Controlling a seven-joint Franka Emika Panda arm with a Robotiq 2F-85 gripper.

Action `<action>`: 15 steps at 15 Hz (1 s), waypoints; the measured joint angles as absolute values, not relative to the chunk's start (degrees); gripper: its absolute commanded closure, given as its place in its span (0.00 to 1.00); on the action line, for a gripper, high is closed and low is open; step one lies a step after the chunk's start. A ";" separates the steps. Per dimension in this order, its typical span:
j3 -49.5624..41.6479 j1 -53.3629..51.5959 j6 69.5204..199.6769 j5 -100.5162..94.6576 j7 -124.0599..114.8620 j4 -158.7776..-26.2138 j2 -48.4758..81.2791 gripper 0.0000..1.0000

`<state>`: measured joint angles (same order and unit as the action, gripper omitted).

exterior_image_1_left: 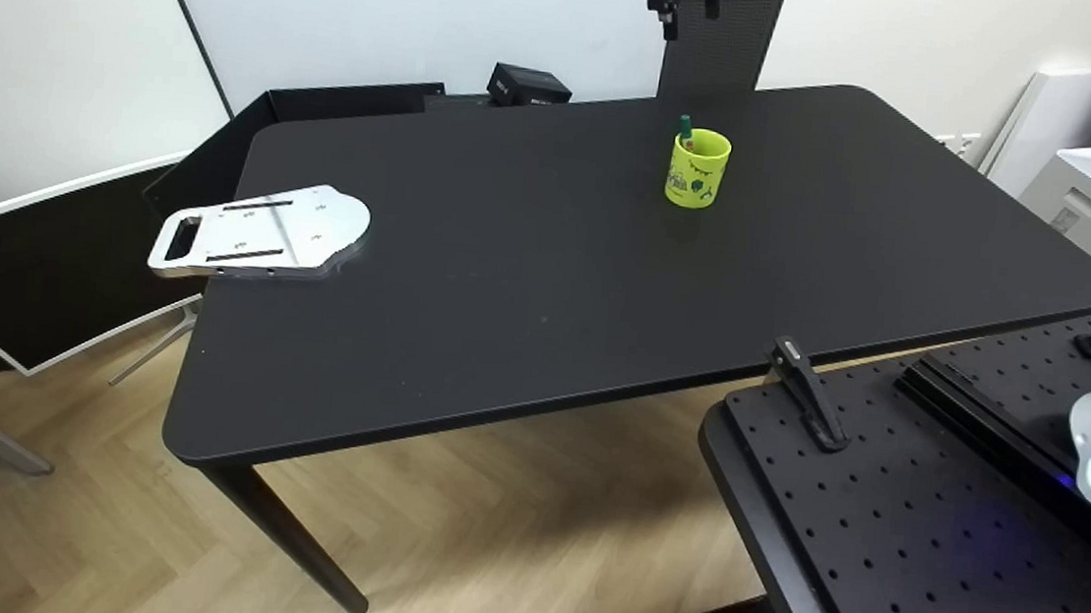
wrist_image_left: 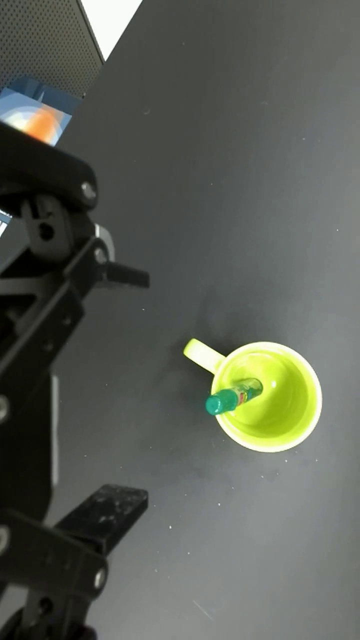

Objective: Remove the marker from the mug.

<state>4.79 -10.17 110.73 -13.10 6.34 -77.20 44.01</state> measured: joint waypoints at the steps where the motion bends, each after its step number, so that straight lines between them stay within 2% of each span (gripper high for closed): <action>1: 4.81 -10.24 110.26 -12.90 6.69 -76.22 44.92 0.00; 15: 5.49 -11.74 104.92 -12.34 13.27 -71.61 51.43 0.00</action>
<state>5.49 -11.74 104.92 -12.34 13.27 -71.61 51.43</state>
